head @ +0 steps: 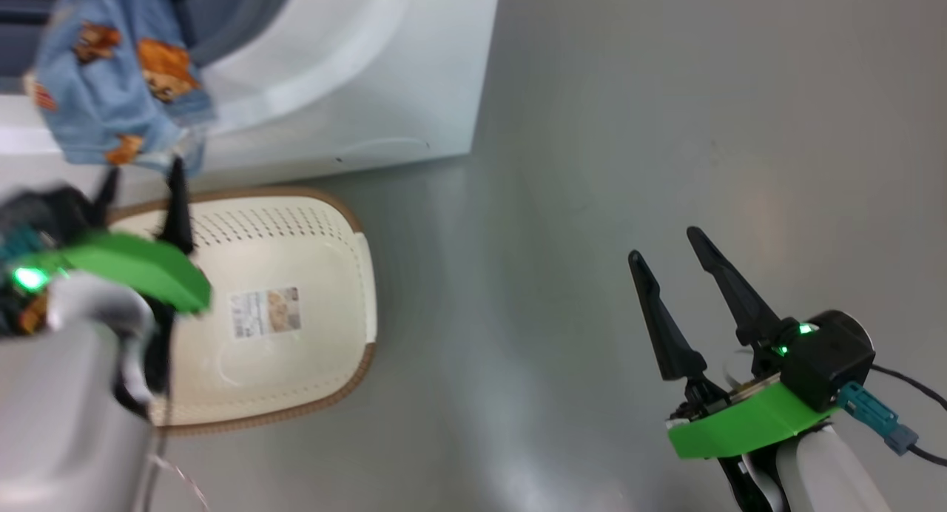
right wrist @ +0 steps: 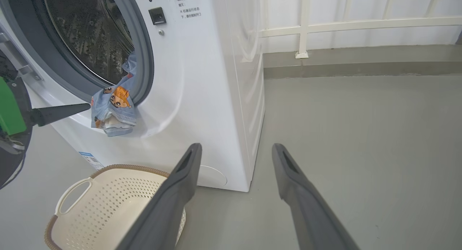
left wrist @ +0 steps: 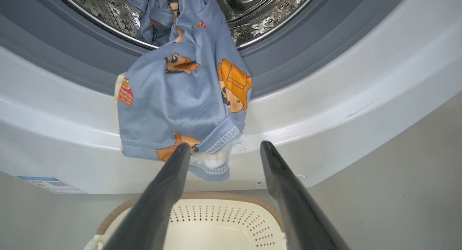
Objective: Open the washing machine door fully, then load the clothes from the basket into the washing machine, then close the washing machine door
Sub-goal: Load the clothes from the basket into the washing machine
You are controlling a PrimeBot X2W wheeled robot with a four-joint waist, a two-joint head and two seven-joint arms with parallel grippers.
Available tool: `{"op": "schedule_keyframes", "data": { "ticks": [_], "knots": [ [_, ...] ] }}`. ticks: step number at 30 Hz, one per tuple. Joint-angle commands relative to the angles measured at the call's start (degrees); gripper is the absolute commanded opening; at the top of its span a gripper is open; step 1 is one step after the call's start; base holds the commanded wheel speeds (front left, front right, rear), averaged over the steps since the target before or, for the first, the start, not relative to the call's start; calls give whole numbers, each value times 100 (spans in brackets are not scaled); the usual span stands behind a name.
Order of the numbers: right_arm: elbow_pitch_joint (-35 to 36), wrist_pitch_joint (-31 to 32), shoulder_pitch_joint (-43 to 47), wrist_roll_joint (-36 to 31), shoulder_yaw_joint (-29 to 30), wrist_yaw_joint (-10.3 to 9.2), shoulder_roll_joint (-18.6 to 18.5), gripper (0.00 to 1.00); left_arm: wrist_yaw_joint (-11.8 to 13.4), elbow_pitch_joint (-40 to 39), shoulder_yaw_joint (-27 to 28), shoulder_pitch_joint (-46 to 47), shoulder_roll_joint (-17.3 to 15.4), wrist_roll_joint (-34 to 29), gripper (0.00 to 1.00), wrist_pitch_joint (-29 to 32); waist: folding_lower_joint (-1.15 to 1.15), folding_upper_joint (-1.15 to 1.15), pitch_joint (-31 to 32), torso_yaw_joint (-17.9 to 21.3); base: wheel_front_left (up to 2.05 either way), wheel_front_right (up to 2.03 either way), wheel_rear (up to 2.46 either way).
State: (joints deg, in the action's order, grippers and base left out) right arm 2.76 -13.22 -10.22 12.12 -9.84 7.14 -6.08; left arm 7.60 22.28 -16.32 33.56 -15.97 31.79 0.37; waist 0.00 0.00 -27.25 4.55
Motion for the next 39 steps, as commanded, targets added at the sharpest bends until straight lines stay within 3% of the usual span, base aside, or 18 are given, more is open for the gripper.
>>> {"op": "schedule_keyframes", "data": {
  "ticks": [1,10,19,20,21,22,31,39],
  "knots": [
    [83,-66,-72,72,-153,35,1,100,-38,0,264,307,-285,61,100,61,0,0,-340,232,0,0,0],
    [-108,-157,-386,120,-304,35,43,100,-71,773,352,1483,-604,157,100,811,0,0,-620,433,0,0,0],
    [-185,-175,-533,199,-344,35,106,100,15,1409,493,2099,-745,334,98,1268,0,0,-695,572,0,0,0],
    [-187,-176,-527,204,-341,35,116,100,-4,1455,498,2129,-766,348,44,1291,0,0,-681,578,0,0,0],
    [-189,-176,-515,206,-336,35,125,100,-24,1499,499,2155,-783,363,10,1319,0,0,-668,580,0,0,0],
    [-190,-176,-503,206,-331,35,132,100,-39,1530,493,2176,-801,371,0,1355,0,0,-659,579,0,0,0],
    [-148,-177,-426,173,-275,35,155,100,-241,1191,277,2281,-1044,391,0,2062,0,0,-593,462,0,0,0],
    [-119,-177,-421,175,-340,35,155,100,-108,337,324,2434,-1382,351,0,2422,0,0,-604,445,0,0,0]
  ]
}}
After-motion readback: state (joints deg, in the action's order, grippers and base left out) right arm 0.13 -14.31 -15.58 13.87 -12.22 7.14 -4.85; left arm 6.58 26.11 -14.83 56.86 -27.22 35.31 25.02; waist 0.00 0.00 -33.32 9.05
